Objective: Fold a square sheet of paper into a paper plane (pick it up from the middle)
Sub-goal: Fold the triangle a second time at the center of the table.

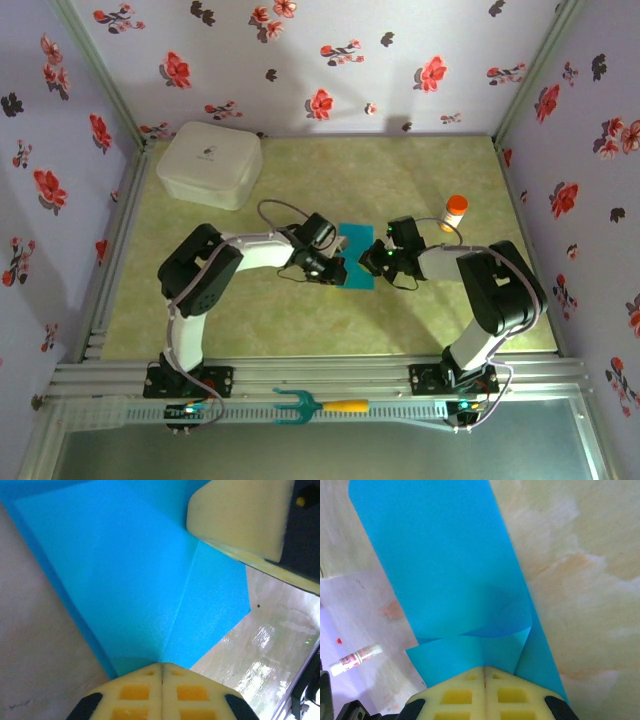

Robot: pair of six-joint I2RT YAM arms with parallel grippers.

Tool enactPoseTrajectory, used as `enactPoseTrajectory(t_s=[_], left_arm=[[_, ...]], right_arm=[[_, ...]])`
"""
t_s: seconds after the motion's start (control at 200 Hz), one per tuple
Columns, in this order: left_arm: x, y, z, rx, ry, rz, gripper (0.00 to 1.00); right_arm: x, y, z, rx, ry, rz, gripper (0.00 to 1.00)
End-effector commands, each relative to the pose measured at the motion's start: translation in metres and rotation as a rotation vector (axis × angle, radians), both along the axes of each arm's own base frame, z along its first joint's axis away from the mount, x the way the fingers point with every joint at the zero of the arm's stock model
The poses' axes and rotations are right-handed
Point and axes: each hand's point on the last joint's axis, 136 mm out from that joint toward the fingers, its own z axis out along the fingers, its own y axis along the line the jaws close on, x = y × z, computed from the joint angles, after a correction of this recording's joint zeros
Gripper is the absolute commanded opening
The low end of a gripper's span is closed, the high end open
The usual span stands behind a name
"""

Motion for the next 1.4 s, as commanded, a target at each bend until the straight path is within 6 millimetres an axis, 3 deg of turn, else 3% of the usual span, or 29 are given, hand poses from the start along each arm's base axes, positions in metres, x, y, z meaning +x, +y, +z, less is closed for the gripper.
enactPoseTrajectory(t_s=[0.0, 0.23, 0.465, 0.575, 0.825, 1.19, 1.395], left_arm=[[-0.015, 0.020, -0.008, 0.048, 0.073, 0.037, 0.03], [-0.018, 0.024, -0.003, 0.041, 0.069, 0.047, 0.01], [0.002, 0.005, 0.053, -0.109, -0.077, 0.048, 0.00], [0.018, -0.004, 0.058, -0.125, -0.090, 0.058, 0.00], [0.040, -0.012, 0.026, -0.051, -0.058, 0.067, 0.00], [0.014, 0.012, -0.016, 0.057, 0.032, 0.041, 0.00], [0.013, 0.019, -0.023, 0.103, 0.023, 0.030, 0.00]], right_arm=[[-0.025, -0.022, -0.036, -0.126, 0.124, -0.012, 0.00], [-0.024, -0.021, -0.035, -0.123, 0.125, -0.011, 0.00], [-0.023, -0.019, -0.032, -0.116, 0.116, -0.009, 0.00], [-0.022, -0.020, -0.032, -0.116, 0.113, -0.013, 0.00], [-0.021, -0.018, -0.031, -0.102, 0.109, -0.013, 0.00], [-0.013, -0.009, -0.020, -0.051, 0.070, -0.005, 0.00], [0.000, 0.001, 0.011, -0.001, -0.028, 0.023, 0.00]])
